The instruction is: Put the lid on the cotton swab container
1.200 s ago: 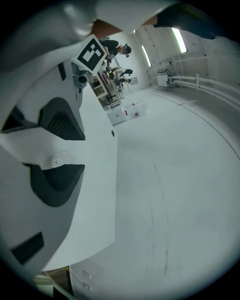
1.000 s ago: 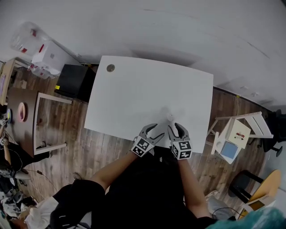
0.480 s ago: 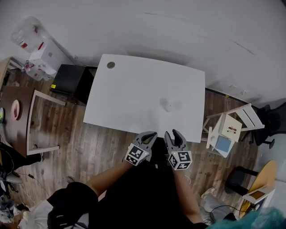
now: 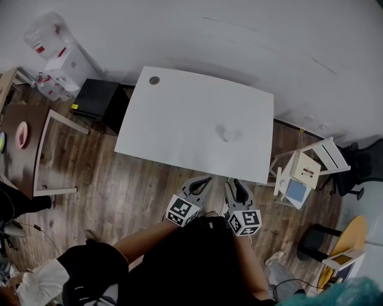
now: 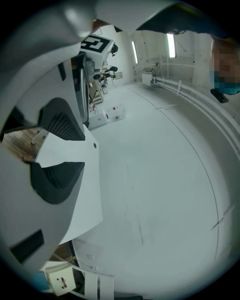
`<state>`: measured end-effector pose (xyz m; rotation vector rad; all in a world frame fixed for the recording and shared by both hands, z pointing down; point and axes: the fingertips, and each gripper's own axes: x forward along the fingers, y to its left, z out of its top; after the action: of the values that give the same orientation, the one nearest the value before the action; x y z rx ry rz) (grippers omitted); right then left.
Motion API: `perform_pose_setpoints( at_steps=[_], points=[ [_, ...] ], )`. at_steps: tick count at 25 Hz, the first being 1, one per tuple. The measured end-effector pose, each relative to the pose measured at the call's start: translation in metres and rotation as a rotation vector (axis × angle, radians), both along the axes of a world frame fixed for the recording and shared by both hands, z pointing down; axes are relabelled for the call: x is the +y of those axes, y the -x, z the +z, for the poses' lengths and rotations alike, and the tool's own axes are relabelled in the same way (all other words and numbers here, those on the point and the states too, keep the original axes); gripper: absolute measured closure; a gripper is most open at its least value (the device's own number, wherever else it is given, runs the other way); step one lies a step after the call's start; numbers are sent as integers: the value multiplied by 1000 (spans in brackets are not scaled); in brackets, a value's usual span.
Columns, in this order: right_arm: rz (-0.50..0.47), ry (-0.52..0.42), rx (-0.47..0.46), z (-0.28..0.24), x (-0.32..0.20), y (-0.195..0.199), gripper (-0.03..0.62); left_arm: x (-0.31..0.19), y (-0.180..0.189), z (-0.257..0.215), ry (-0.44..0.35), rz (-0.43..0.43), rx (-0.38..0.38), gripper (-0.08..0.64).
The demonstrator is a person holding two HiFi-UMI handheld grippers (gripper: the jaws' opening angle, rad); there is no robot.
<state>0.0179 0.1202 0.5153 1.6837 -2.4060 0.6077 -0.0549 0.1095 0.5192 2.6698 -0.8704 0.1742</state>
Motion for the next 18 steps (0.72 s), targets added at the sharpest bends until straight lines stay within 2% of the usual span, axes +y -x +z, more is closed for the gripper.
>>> perform_pose_setpoints(
  at_steps=[3,6,9,12,18],
  points=[
    [-41,-45,15,-18,15,6,450,9,0,-14,-10,-39,-4,546],
    [-37,-96,6,-39,36,1,501,29,-6,-30,-37,-59,-16,546],
    [-15,-133,-30,-55,66,-11,541,61,-23,-45,-76,-68,-26,546],
    [-2,-138,-44,-63,100,-28,549,98,-47,-57,-101,-92,-22,546],
    [37,-174,30,-63,173,-50,552,168,-72,-63,-149,-156,-63,546]
  ],
)
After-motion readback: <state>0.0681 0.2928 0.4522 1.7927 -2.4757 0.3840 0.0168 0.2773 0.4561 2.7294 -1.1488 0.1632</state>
